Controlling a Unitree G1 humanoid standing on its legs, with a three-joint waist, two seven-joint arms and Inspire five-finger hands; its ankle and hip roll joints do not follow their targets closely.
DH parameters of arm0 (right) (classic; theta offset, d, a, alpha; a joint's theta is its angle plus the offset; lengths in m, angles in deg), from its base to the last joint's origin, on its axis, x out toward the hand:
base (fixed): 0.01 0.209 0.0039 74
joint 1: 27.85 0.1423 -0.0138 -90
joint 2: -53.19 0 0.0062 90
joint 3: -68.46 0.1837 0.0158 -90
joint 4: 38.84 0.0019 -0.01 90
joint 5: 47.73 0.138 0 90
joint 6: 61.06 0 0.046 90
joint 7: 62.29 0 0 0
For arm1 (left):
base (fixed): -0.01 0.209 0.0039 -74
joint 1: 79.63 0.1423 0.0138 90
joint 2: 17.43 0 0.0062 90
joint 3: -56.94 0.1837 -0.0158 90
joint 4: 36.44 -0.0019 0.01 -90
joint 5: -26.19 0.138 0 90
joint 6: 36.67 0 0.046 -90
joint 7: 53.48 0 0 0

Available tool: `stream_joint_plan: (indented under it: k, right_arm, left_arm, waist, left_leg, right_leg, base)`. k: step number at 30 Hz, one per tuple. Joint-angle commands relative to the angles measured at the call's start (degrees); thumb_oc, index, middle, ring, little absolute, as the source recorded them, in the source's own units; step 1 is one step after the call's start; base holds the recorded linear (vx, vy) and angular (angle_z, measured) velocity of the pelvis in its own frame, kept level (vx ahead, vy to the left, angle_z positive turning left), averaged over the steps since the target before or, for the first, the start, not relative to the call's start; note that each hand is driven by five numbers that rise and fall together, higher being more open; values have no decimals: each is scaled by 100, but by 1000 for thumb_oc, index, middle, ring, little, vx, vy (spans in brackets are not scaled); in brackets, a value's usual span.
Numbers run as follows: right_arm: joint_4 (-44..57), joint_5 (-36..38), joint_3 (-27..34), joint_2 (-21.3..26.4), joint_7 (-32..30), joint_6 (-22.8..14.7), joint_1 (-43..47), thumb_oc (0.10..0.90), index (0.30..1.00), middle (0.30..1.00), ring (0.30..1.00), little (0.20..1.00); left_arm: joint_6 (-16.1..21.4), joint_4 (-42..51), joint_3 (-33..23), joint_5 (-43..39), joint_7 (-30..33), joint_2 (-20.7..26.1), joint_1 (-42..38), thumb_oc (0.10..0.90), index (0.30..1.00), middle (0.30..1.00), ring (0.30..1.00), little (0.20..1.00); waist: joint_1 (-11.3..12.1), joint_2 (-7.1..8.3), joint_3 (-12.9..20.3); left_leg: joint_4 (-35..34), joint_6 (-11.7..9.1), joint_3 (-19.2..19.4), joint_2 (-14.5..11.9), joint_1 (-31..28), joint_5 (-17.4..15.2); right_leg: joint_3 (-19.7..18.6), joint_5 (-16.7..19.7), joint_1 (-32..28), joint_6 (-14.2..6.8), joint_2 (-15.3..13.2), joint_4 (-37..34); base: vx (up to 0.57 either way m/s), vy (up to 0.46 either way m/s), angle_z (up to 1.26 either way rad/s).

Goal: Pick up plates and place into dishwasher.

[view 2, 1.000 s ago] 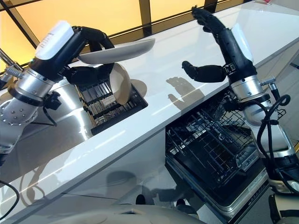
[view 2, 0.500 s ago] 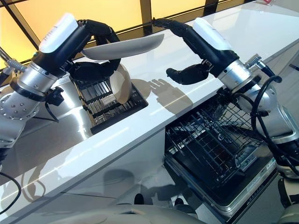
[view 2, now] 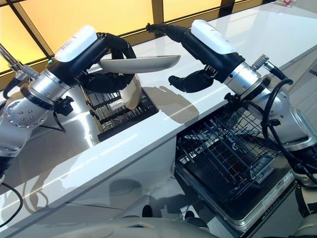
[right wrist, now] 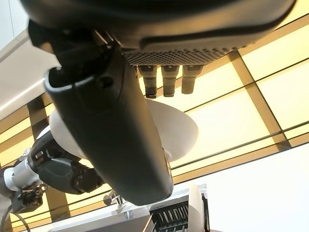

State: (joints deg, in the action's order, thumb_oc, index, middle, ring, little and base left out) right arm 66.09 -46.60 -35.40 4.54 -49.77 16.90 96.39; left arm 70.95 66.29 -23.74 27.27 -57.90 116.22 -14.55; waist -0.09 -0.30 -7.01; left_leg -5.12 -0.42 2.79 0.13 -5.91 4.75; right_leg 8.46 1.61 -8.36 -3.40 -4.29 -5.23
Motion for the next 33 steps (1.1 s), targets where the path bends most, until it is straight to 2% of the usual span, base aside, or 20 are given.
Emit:
stream_joint_plan:
  k: [1, 4, 10, 18, 19, 20, 21, 23, 26, 30, 31, 33]
  right_arm:
    - [359, 634, -116, 85, 96, 62, 829, 100, 300, 300, 300, 200]
    - [331, 803, -212, 8, 168, 218, 847, 100, 300, 300, 300, 200]
    - [258, 684, -235, -196, -57, 357, 833, 100, 300, 300, 300, 200]
    - [176, 555, -95, -367, -485, 348, 798, 100, 300, 300, 300, 200]
    - [162, 501, -77, -398, -583, 341, 793, 100, 300, 300, 300, 200]
    - [135, 492, -17, -421, -754, 314, 774, 100, 300, 300, 300, 200]
    - [124, 502, 29, -441, -914, 300, 753, 100, 300, 300, 300, 200]
    - [88, 421, 130, -504, -1094, 248, 689, 100, 300, 300, 300, 200]
    - [-80, 203, 524, -622, -1768, 15, 450, 100, 300, 300, 300, 200]
    - [-348, -5, 890, -630, -2394, -111, 247, 100, 300, 300, 300, 200]
    - [-491, -122, 1147, -561, -2697, -89, 80, 100, 300, 300, 300, 200]
    - [-614, -229, 1373, -499, -2915, -69, -120, 100, 300, 300, 300, 200]
  left_arm:
    - [233, 234, -81, -619, 337, 312, -1095, 100, 300, 300, 300, 200]
    - [321, 282, -39, -572, 545, 268, -1156, 100, 300, 300, 300, 200]
    - [535, 415, -29, -501, 814, 70, -1201, 100, 300, 300, 300, 200]
    - [506, 445, -43, -560, 874, -142, -1180, 100, 300, 300, 300, 200]
    - [463, 442, -43, -648, 851, -167, -1175, 235, 415, 415, 415, 335]
    - [360, 428, -73, -827, 819, -197, -1149, 608, 735, 735, 735, 708]
    - [259, 416, -88, -926, 763, -228, -1120, 800, 900, 900, 900, 900]
    - [155, 388, -125, -1055, 650, -293, -1044, 800, 900, 900, 900, 900]
    - [-123, 279, -331, -1253, 696, -385, -794, 800, 900, 900, 900, 900]
    - [-170, -5, -551, -1164, 946, -337, -620, 800, 900, 900, 900, 900]
    - [-180, -153, -741, -1105, 1115, -263, -484, 800, 900, 900, 900, 900]
    - [-186, -242, -947, -1085, 1232, -190, -324, 800, 900, 900, 900, 900]
  waist:
    - [16, 117, 500]
    - [20, 121, 499]
    - [15, 132, 494]
    - [6, 136, 480]
    - [8, 135, 473]
    - [10, 133, 465]
    - [7, 132, 459]
    - [11, 123, 449]
    - [16, 95, 422]
    - [19, 77, 398]
    - [18, 73, 389]
    - [24, 70, 388]
  left_leg:
    - [12, 252, 107, 418, -324, -698]
    - [12, 251, 105, 418, -329, -695]
    - [12, 251, 91, 422, -337, -704]
    - [12, 252, 86, 419, -342, -715]
    - [12, 253, 81, 419, -343, -716]
    - [12, 254, 81, 418, -344, -718]
    - [12, 251, 81, 415, -346, -716]
    - [12, 253, 76, 416, -352, -720]
    - [12, 262, 67, 412, -374, -731]
    - [12, 266, 44, 417, -394, -739]
    - [12, 268, 39, 422, -395, -745]
    - [12, 265, 41, 419, -394, -744]
  right_leg:
    - [78, -37, -40, -53, 402, 59]
    - [86, -36, -49, -48, 397, 58]
    - [85, -36, -54, -43, 397, 57]
    - [61, -39, -57, -41, 405, 54]
    - [59, -38, -57, -41, 406, 55]
    - [62, -39, -59, -40, 407, 54]
    - [60, -40, -61, -39, 408, 55]
    - [53, -43, -66, -38, 415, 55]
    - [38, -55, -88, -31, 425, 55]
    - [36, -69, -111, -26, 435, 57]
    - [39, -76, -116, -30, 434, 52]
    - [46, -81, -117, -30, 432, 50]
  base:
    - [0, 0, 0]
    - [0, 0, 0]
    - [0, 0, 0]
    - [0, 0, 0]
    - [0, 0, 0]
    - [0, 0, 0]
    - [0, 0, 0]
    - [0, 0, 0]
    - [0, 0, 0]
    - [0, 0, 0]
    - [7, -4, 3]
    - [2, -3, 2]
